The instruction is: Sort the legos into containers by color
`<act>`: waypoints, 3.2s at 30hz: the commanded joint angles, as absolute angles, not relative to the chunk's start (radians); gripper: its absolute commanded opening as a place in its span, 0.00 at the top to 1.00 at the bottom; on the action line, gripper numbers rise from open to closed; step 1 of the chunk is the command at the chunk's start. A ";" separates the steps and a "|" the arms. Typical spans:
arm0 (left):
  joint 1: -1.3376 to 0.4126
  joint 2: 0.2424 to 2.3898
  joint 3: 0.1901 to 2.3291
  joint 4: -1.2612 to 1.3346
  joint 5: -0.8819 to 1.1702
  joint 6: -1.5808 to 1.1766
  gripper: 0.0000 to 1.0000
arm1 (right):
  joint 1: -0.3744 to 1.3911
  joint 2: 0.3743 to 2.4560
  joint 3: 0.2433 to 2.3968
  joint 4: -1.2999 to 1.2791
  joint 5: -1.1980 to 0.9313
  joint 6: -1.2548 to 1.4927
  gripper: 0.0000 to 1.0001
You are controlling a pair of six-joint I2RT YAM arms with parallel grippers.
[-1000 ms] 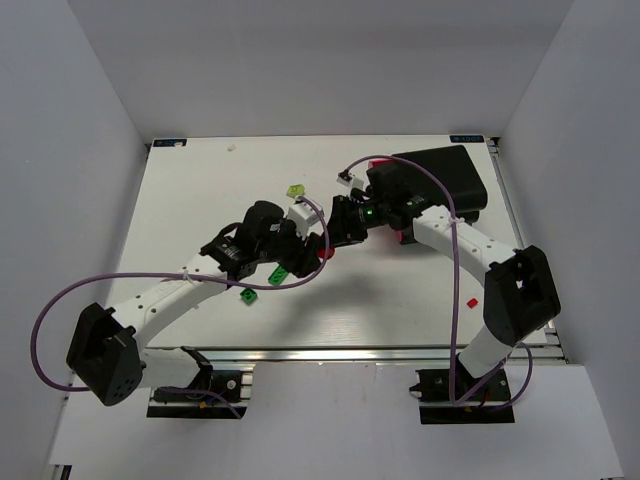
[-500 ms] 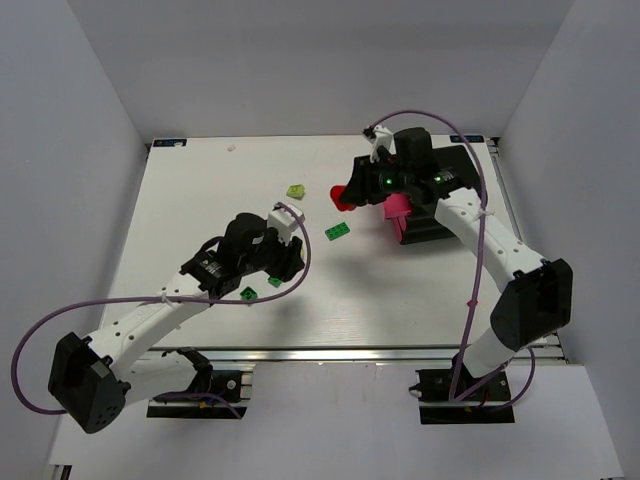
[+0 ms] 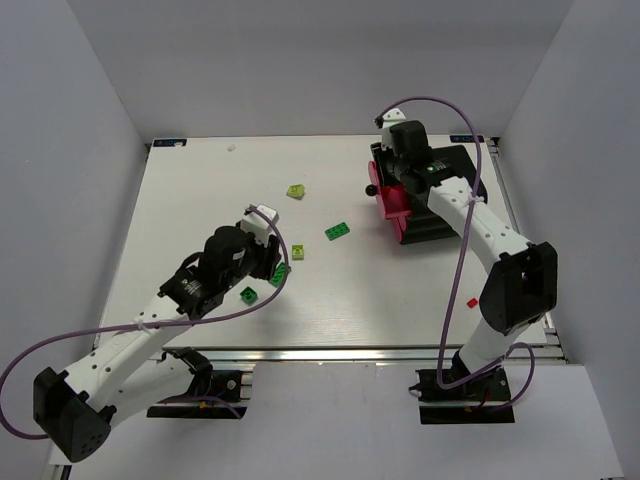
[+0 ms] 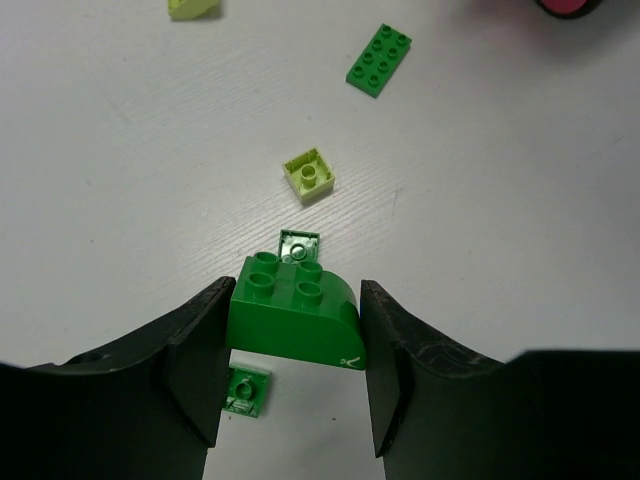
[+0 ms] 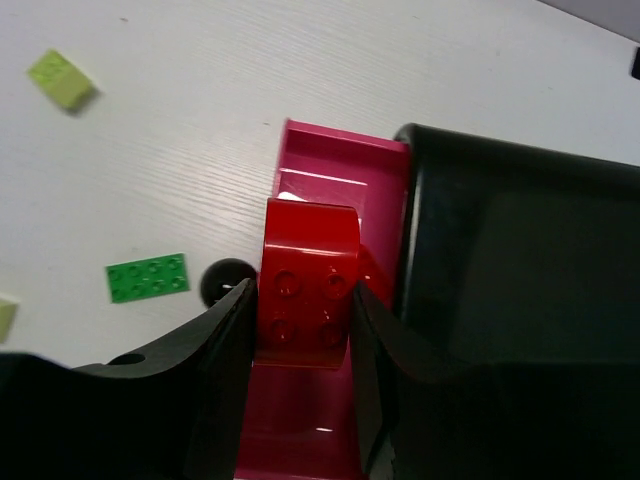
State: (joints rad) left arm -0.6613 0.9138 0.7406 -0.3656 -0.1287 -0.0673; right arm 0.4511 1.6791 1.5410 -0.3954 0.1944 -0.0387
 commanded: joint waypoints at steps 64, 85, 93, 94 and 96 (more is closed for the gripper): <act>-0.658 0.807 0.723 -0.356 -0.166 -0.078 0.82 | 0.443 1.787 1.620 -0.459 0.291 -0.187 0.84; -0.658 0.805 0.721 -0.354 -0.160 -0.077 0.82 | 0.437 1.772 1.701 -0.549 0.115 -0.077 0.63; -0.658 0.802 0.721 -0.354 -0.161 -0.075 0.82 | 0.434 1.753 1.718 -0.549 0.179 -0.032 0.63; -0.658 0.801 0.721 -0.354 -0.161 -0.075 0.82 | 0.436 1.752 1.717 -0.549 0.190 -0.012 0.63; -0.658 0.804 0.722 -0.353 -0.158 -0.075 0.82 | 0.433 1.737 1.694 -0.529 0.224 0.060 0.62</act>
State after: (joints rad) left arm -0.6613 0.8242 0.7277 -0.3656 -0.1619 -0.0719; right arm 0.4381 1.7943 1.6737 -0.5514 0.1707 -0.0303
